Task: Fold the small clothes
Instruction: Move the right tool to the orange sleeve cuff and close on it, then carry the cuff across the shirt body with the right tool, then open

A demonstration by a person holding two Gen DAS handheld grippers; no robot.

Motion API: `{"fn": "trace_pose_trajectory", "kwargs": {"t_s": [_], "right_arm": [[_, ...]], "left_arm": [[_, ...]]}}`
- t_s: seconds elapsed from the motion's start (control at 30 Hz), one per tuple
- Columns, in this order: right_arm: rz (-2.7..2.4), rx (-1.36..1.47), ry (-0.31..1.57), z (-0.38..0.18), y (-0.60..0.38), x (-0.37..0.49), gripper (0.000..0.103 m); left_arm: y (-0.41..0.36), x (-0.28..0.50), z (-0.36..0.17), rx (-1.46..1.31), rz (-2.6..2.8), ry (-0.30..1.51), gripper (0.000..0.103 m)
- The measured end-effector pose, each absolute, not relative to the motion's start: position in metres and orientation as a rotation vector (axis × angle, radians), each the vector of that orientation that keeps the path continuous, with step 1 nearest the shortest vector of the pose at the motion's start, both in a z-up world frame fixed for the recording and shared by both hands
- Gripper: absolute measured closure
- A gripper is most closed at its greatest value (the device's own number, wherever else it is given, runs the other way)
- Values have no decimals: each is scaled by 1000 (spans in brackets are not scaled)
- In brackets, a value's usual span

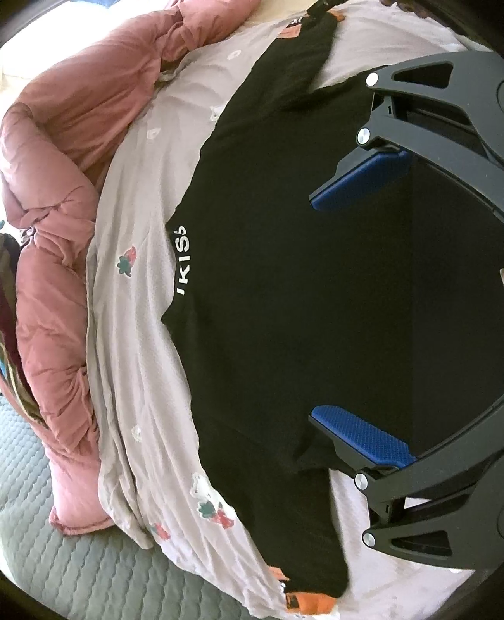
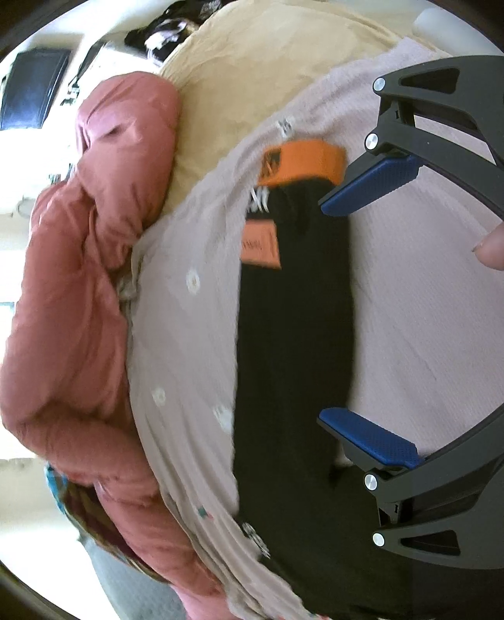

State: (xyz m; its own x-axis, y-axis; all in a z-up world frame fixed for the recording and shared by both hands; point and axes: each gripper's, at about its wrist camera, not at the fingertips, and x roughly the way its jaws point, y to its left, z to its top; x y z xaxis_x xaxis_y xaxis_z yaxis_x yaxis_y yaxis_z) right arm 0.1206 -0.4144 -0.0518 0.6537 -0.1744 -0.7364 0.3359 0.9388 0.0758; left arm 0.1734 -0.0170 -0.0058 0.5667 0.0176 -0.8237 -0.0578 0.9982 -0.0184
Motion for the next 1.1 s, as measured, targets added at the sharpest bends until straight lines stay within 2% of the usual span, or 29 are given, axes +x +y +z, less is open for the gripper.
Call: {"fn": "trace_pose_trajectory", "kwargs": {"t_s": [0.3, 0.63, 0.7, 0.8, 0.83, 0.87, 0.9, 0.93, 1.0, 1.1], "right_arm": [[-452, 302, 852, -67, -489, 128, 4], [-467, 422, 933, -99, -526, 150, 7], [-470, 451, 966, -107, -530, 157, 26], [-483, 411, 991, -112, -527, 161, 42], [-474, 388, 985, -110, -524, 161, 54], [-455, 371, 975, -107, -521, 161, 62], [-433, 360, 963, -103, -518, 161, 78], [-412, 351, 951, -98, -514, 160, 84], [-370, 325, 917, -86, -504, 159, 88], [-314, 296, 850, -61, -484, 153, 89]], "left_arm": [[-15, 215, -4, -50, 90, 952, 9], [-1, 237, -25, -73, 111, 945, 9], [3, 240, -31, -67, 118, 939, 9], [8, 243, -39, -86, 121, 957, 9], [10, 243, -41, -92, 111, 957, 9], [11, 242, -42, -93, 107, 957, 9], [12, 243, -42, -92, 107, 961, 9], [13, 242, -42, -93, 102, 958, 9], [15, 239, -41, -95, 88, 936, 9], [16, 236, -46, -89, 70, 931, 9]]}}
